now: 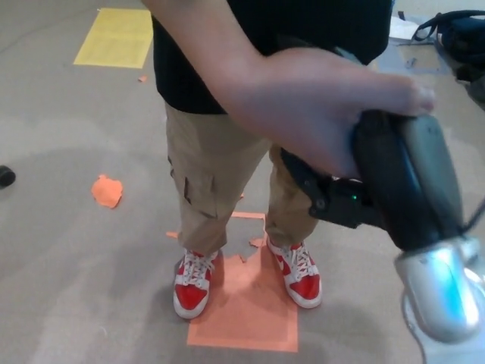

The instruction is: The robot extends its right arm to grab a person's hand and shakes it

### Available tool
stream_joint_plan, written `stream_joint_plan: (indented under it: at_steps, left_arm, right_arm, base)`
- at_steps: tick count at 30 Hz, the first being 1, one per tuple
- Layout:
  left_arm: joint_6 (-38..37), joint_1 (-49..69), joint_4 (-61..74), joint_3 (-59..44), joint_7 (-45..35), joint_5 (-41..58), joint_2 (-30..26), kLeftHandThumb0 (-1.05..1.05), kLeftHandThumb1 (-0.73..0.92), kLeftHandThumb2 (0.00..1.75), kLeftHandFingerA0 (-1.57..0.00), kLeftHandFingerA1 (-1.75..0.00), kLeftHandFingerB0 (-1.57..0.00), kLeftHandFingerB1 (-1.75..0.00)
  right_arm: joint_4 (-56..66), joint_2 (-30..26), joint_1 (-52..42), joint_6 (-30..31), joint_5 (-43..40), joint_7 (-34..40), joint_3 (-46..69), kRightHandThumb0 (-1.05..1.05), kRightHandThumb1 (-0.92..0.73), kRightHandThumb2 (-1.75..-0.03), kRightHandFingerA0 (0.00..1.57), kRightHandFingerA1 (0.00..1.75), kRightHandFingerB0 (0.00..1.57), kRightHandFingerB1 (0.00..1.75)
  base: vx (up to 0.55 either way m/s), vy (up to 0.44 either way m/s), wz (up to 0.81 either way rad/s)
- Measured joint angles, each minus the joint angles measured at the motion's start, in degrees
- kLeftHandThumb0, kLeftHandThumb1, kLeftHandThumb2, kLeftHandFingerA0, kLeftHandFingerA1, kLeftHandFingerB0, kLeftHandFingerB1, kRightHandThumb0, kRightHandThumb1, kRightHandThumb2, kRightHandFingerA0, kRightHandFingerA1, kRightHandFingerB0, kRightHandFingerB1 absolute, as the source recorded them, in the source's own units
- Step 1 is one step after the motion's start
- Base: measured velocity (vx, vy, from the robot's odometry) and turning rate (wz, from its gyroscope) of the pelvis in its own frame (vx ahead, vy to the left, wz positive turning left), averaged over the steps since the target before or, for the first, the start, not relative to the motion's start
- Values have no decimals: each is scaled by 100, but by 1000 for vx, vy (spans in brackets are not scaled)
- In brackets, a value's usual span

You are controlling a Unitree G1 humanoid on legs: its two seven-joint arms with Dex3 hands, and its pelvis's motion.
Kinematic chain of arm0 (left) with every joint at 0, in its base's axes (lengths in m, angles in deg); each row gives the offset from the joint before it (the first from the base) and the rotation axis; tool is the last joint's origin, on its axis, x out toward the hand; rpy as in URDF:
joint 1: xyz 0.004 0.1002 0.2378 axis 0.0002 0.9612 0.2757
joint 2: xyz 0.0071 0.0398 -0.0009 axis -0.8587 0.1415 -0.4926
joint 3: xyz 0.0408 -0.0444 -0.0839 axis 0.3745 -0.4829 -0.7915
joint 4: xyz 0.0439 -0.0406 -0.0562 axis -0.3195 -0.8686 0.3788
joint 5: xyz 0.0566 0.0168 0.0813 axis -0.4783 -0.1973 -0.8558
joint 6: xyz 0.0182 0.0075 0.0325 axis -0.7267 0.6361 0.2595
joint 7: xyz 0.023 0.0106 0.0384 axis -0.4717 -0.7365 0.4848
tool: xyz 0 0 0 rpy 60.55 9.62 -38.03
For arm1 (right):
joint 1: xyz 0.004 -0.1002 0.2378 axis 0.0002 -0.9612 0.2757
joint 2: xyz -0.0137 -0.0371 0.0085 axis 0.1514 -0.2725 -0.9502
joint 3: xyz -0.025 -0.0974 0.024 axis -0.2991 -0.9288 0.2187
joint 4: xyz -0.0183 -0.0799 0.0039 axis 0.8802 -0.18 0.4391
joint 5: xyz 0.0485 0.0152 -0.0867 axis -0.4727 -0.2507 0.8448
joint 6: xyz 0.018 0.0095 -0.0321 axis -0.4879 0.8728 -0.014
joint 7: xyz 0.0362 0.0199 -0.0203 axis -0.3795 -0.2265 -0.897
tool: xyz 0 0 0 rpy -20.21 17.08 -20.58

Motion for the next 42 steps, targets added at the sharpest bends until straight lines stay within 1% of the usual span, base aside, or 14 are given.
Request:
stream_joint_plan:
  at_steps: [1,6,7,8,9,12,19,22,26,29,30,36,37,42]
  left_arm:
    - [0,-12,4,-9,0,2,1,-79,92,75,-32,-37,-27,-35]
    - [0,-35,6,-22,7,4,1,-78,92,74,-31,-37,-27,-35]
    - [0,-38,6,-22,7,4,1,-77,92,73,-30,-36,-24,-33]
    - [0,-45,6,-22,7,4,1,-77,92,73,-30,-36,-24,-33]
    - [0,-53,6,-22,7,5,2,-79,92,75,-29,-35,-23,-33]
    - [0,-111,11,-22,7,5,3,-81,92,74,-30,-36,-24,-33]
    - [1,-212,14,-31,6,8,3,-77,92,72,-29,-34,-25,-32]
    - [4,-318,15,-78,6,17,1,-78,92,72,-31,-36,-27,-34]
    - [68,-563,13,-150,2,24,-125,-78,92,76,-27,-35,-23,-33]
    - [117,-666,13,-160,2,23,-226,-78,92,72,-29,-34,-24,-32]
    - [117,-666,14,-160,2,23,-219,-80,92,72,-28,-35,-24,-33]
    - [116,-637,13,-157,2,24,-188,-84,92,71,-31,-33,-27,-32]
    - [116,-634,13,-157,3,24,-187,-80,92,73,-28,-34,-24,-32]
    - [119,-588,9,-161,1,26,-186,-81,92,72,-29,-35,-24,-32]
  right_arm:
    - [-174,0,39,0,-13,0,22,0,-75,-60,64,50,29,30]
    - [-1490,6,406,-9,-118,17,135,-3,-73,-61,68,52,26,30]
    - [-1639,6,454,-10,-129,18,147,-2,-52,-95,69,74,11,47]
    - [-1892,6,539,-13,-150,23,167,-3,-69,-59,78,74,24,29]
    - [-2044,6,590,-17,-161,29,180,-3,-50,-92,78,91,12,46]
    - [-2872,2,908,-36,-206,66,237,-3,-66,-60,63,146,23,30]
    - [-4319,25,1590,-251,-263,262,307,-5,-71,-56,55,155,23,27]
    - [-4850,65,1883,-436,-337,383,350,-5,-54,-97,54,66,8,46]
    - [-4893,44,1835,-847,-514,572,409,-13,-79,-63,60,45,20,28]
    - [-3941,-27,1429,-1067,-602,584,386,-14,-60,-101,41,61,7,46]
    - [-3742,-29,1378,-1092,-610,583,382,-19,-81,-64,52,42,18,27]
    - [-1915,-48,787,-1272,-661,546,310,-29,-80,-67,56,43,18,29]
    - [-1732,-57,706,-1273,-661,532,306,-20,-61,-102,50,64,5,45]
    - [-665,-140,179,-1241,-658,414,285,-26,-80,-66,54,43,21,29]
  base:
    - [0,0,0]
    - [0,0,0]
    - [0,0,0]
    - [0,0,0]
    - [0,0,0]
    - [0,0,0]
    - [0,0,0]
    - [0,0,0]
    - [-10,-1,2]
    - [0,0,0]
    - [0,0,0]
    - [0,0,0]
    - [0,0,0]
    - [0,0,0]
